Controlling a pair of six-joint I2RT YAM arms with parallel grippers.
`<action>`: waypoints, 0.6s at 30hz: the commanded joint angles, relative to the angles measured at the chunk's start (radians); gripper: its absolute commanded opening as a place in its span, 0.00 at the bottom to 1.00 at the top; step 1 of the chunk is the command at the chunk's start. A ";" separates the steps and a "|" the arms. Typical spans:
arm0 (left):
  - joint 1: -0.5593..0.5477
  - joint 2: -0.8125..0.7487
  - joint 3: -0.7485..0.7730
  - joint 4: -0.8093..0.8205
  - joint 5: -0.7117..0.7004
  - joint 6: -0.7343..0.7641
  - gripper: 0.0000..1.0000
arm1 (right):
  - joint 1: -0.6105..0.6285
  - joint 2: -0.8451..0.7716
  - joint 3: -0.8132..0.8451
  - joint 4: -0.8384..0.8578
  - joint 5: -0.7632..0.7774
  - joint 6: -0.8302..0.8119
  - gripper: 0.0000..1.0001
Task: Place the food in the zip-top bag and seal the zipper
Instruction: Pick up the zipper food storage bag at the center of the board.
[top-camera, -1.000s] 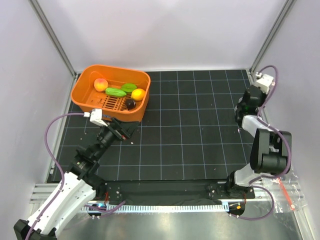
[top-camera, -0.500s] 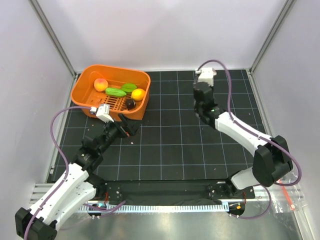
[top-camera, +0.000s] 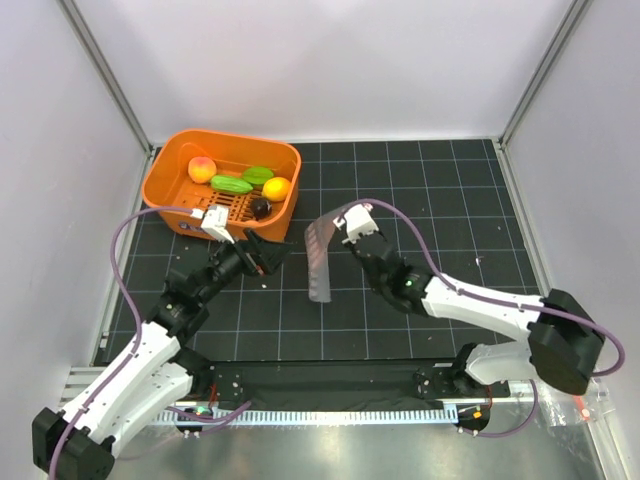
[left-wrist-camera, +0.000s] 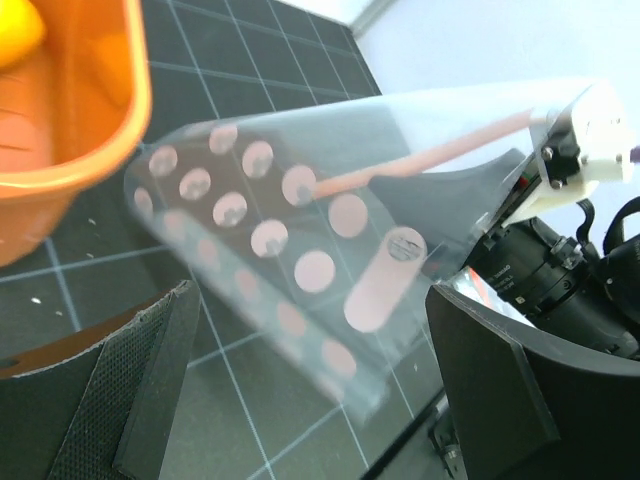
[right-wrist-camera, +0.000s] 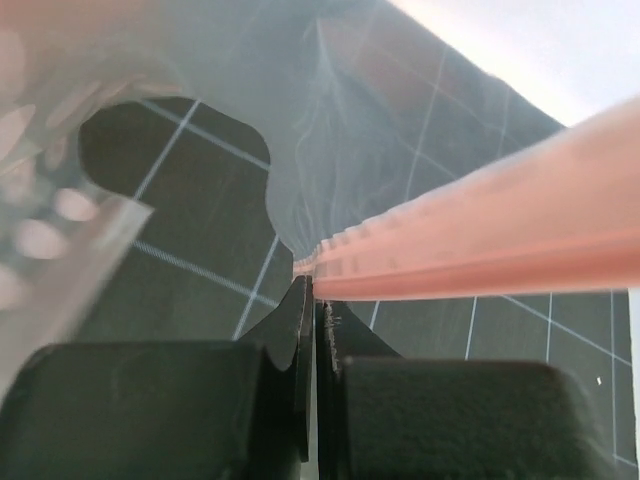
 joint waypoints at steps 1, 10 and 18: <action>-0.004 0.012 0.022 0.095 0.102 -0.014 1.00 | 0.000 -0.105 -0.093 0.147 -0.046 -0.026 0.01; -0.056 0.059 0.045 0.109 0.105 0.051 1.00 | 0.002 -0.105 0.132 -0.348 -0.122 0.213 0.01; -0.171 0.076 0.056 0.154 0.059 0.156 1.00 | 0.002 -0.174 0.155 -0.416 -0.166 0.240 0.01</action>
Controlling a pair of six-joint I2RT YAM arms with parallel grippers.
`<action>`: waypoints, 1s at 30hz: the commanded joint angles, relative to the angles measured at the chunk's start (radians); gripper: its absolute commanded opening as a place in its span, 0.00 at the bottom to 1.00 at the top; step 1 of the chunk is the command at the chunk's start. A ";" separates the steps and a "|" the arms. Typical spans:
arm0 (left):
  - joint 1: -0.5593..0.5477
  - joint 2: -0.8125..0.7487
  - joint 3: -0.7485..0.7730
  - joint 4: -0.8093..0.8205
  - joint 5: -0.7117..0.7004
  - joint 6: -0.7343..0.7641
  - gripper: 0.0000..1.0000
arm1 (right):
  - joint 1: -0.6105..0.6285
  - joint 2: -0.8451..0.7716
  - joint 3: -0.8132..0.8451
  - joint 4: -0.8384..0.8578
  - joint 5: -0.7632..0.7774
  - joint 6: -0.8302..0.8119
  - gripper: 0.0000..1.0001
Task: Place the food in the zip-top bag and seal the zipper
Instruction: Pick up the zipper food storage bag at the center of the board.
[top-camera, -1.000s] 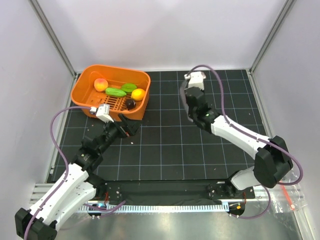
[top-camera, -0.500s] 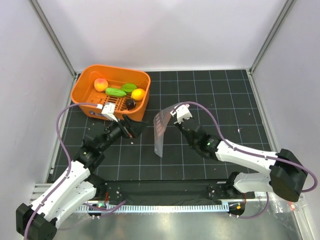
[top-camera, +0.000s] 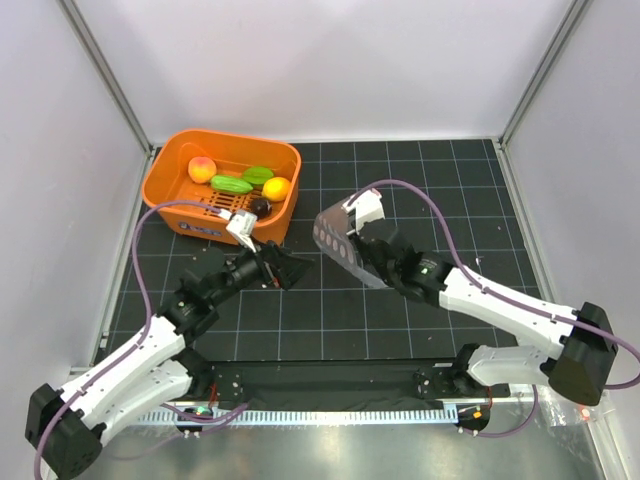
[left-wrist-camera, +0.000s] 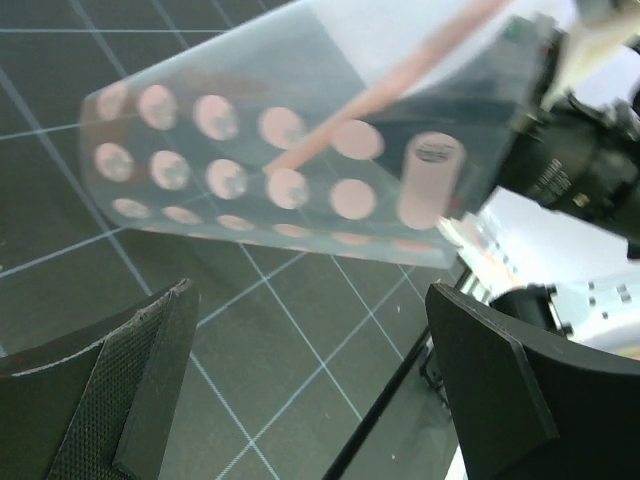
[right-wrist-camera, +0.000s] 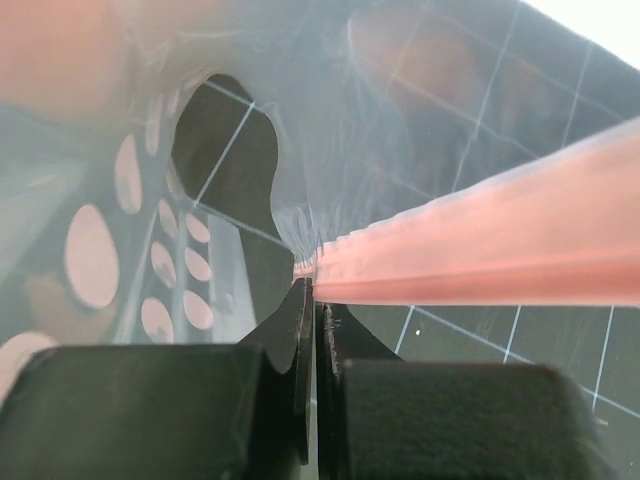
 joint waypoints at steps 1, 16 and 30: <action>-0.079 -0.002 0.054 0.083 -0.034 0.091 1.00 | 0.004 -0.082 0.006 -0.037 -0.028 0.026 0.01; -0.445 0.161 0.147 0.064 -0.394 0.363 1.00 | 0.026 -0.042 0.067 -0.128 0.148 0.192 0.01; -0.506 0.210 0.206 0.035 -0.550 0.429 1.00 | 0.151 0.033 0.147 -0.221 0.386 0.271 0.01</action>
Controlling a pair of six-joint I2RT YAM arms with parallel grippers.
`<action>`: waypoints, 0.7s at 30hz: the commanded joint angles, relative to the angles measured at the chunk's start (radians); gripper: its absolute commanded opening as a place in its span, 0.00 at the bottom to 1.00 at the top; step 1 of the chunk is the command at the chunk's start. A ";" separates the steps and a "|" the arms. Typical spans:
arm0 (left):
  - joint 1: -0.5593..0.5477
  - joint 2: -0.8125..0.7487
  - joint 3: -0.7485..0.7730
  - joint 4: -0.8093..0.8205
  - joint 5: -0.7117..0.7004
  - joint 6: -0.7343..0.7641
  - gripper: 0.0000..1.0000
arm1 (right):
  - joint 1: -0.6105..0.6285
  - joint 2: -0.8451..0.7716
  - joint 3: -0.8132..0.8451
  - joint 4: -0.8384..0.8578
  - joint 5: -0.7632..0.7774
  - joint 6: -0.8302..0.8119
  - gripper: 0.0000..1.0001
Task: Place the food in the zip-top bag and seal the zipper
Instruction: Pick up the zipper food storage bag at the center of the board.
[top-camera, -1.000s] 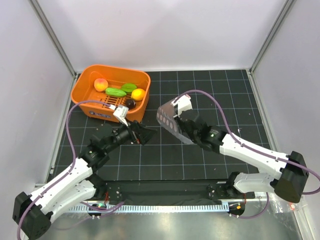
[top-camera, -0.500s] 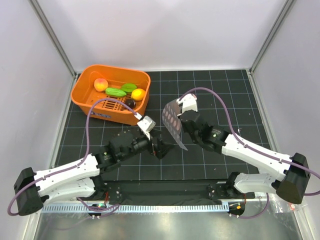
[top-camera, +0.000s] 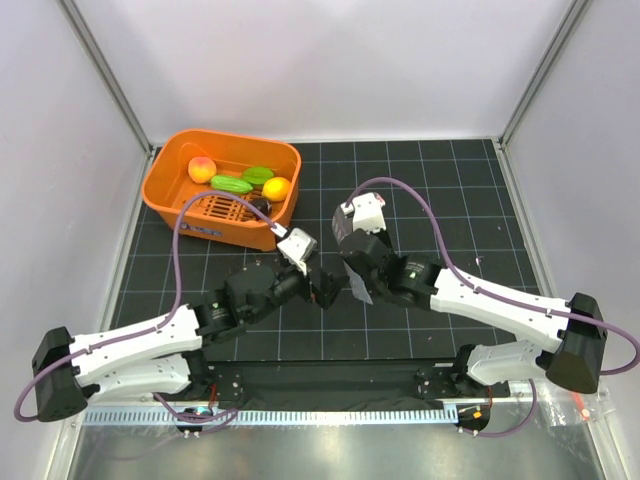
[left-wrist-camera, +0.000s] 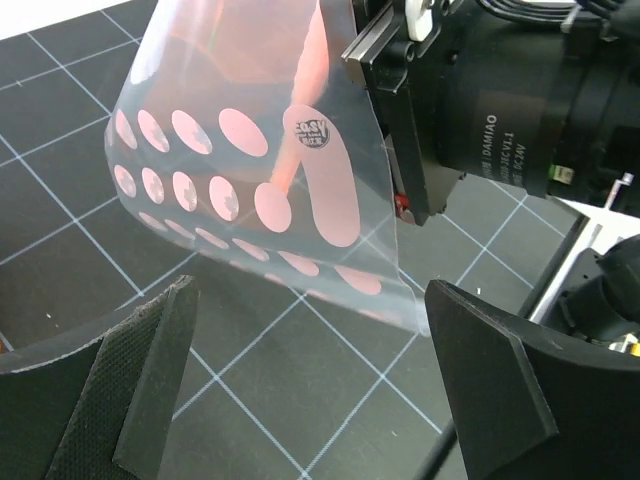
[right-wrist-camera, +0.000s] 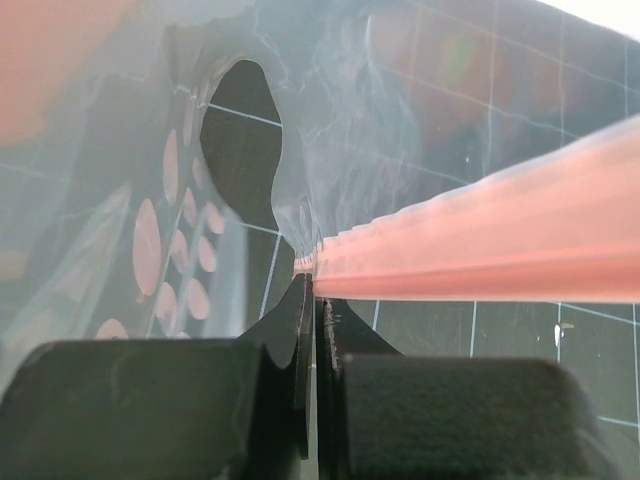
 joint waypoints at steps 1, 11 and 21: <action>-0.013 0.026 0.047 0.039 -0.048 0.039 1.00 | 0.023 -0.013 0.040 -0.001 0.080 0.042 0.01; -0.018 0.119 0.083 0.088 0.014 0.068 1.00 | 0.063 -0.009 0.048 0.002 0.097 0.054 0.01; -0.027 0.164 0.144 -0.026 -0.267 0.051 0.32 | 0.066 -0.027 0.037 0.011 0.063 0.034 0.01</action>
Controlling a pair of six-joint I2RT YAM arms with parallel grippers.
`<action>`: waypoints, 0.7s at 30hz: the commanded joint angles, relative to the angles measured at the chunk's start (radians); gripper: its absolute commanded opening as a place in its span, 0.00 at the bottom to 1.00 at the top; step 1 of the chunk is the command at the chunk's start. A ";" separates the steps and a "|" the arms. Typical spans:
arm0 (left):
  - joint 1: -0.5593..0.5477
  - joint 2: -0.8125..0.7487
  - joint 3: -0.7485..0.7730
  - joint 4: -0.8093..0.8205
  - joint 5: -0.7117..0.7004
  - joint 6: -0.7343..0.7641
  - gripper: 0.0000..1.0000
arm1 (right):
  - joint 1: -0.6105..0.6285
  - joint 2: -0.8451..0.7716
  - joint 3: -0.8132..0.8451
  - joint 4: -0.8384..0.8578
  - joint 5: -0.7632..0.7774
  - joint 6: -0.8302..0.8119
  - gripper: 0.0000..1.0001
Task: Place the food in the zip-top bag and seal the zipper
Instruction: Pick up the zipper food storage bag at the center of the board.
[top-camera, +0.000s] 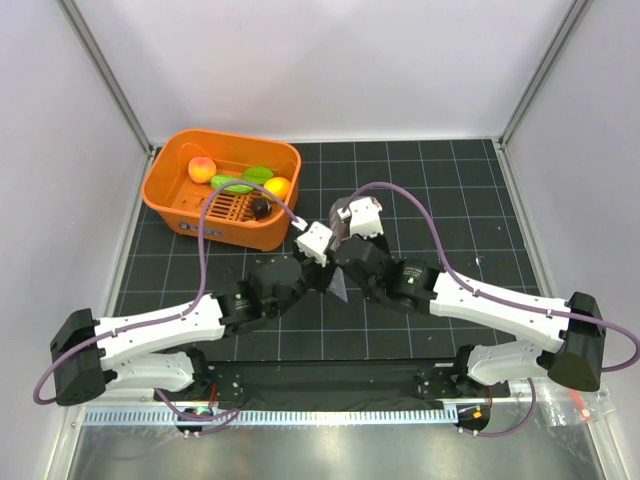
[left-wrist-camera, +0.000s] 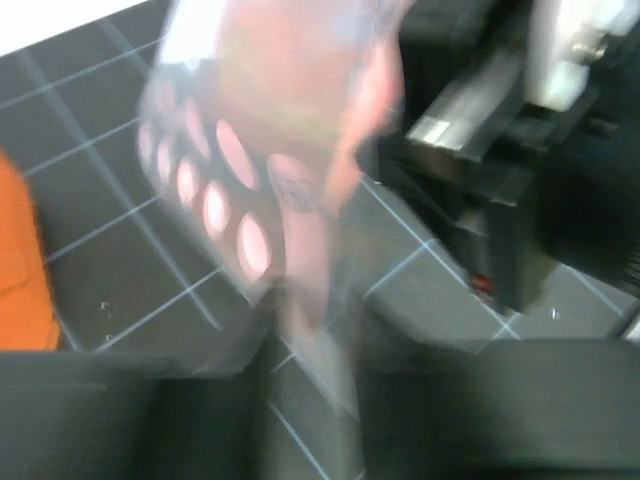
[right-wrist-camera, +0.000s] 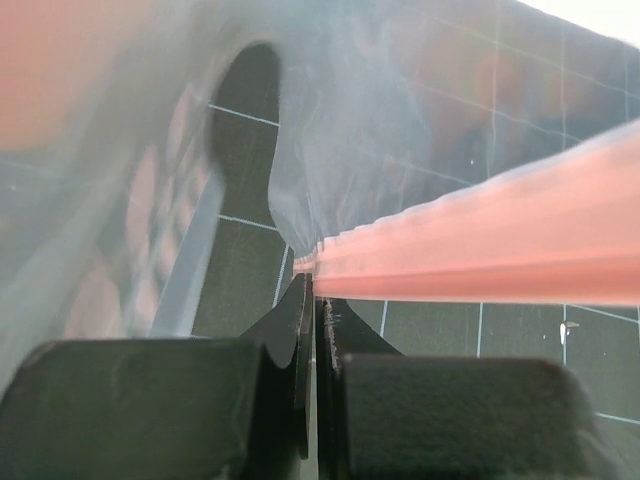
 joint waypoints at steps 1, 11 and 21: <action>-0.002 -0.028 0.040 -0.025 -0.149 0.002 0.19 | 0.008 -0.036 0.025 0.027 0.006 -0.015 0.01; 0.111 -0.269 -0.037 -0.134 -0.131 -0.107 0.00 | 0.006 -0.167 -0.093 0.140 -0.069 -0.160 0.64; 0.114 -0.263 -0.107 -0.078 -0.123 -0.062 0.00 | 0.006 -0.453 -0.306 0.398 -0.232 -0.248 0.85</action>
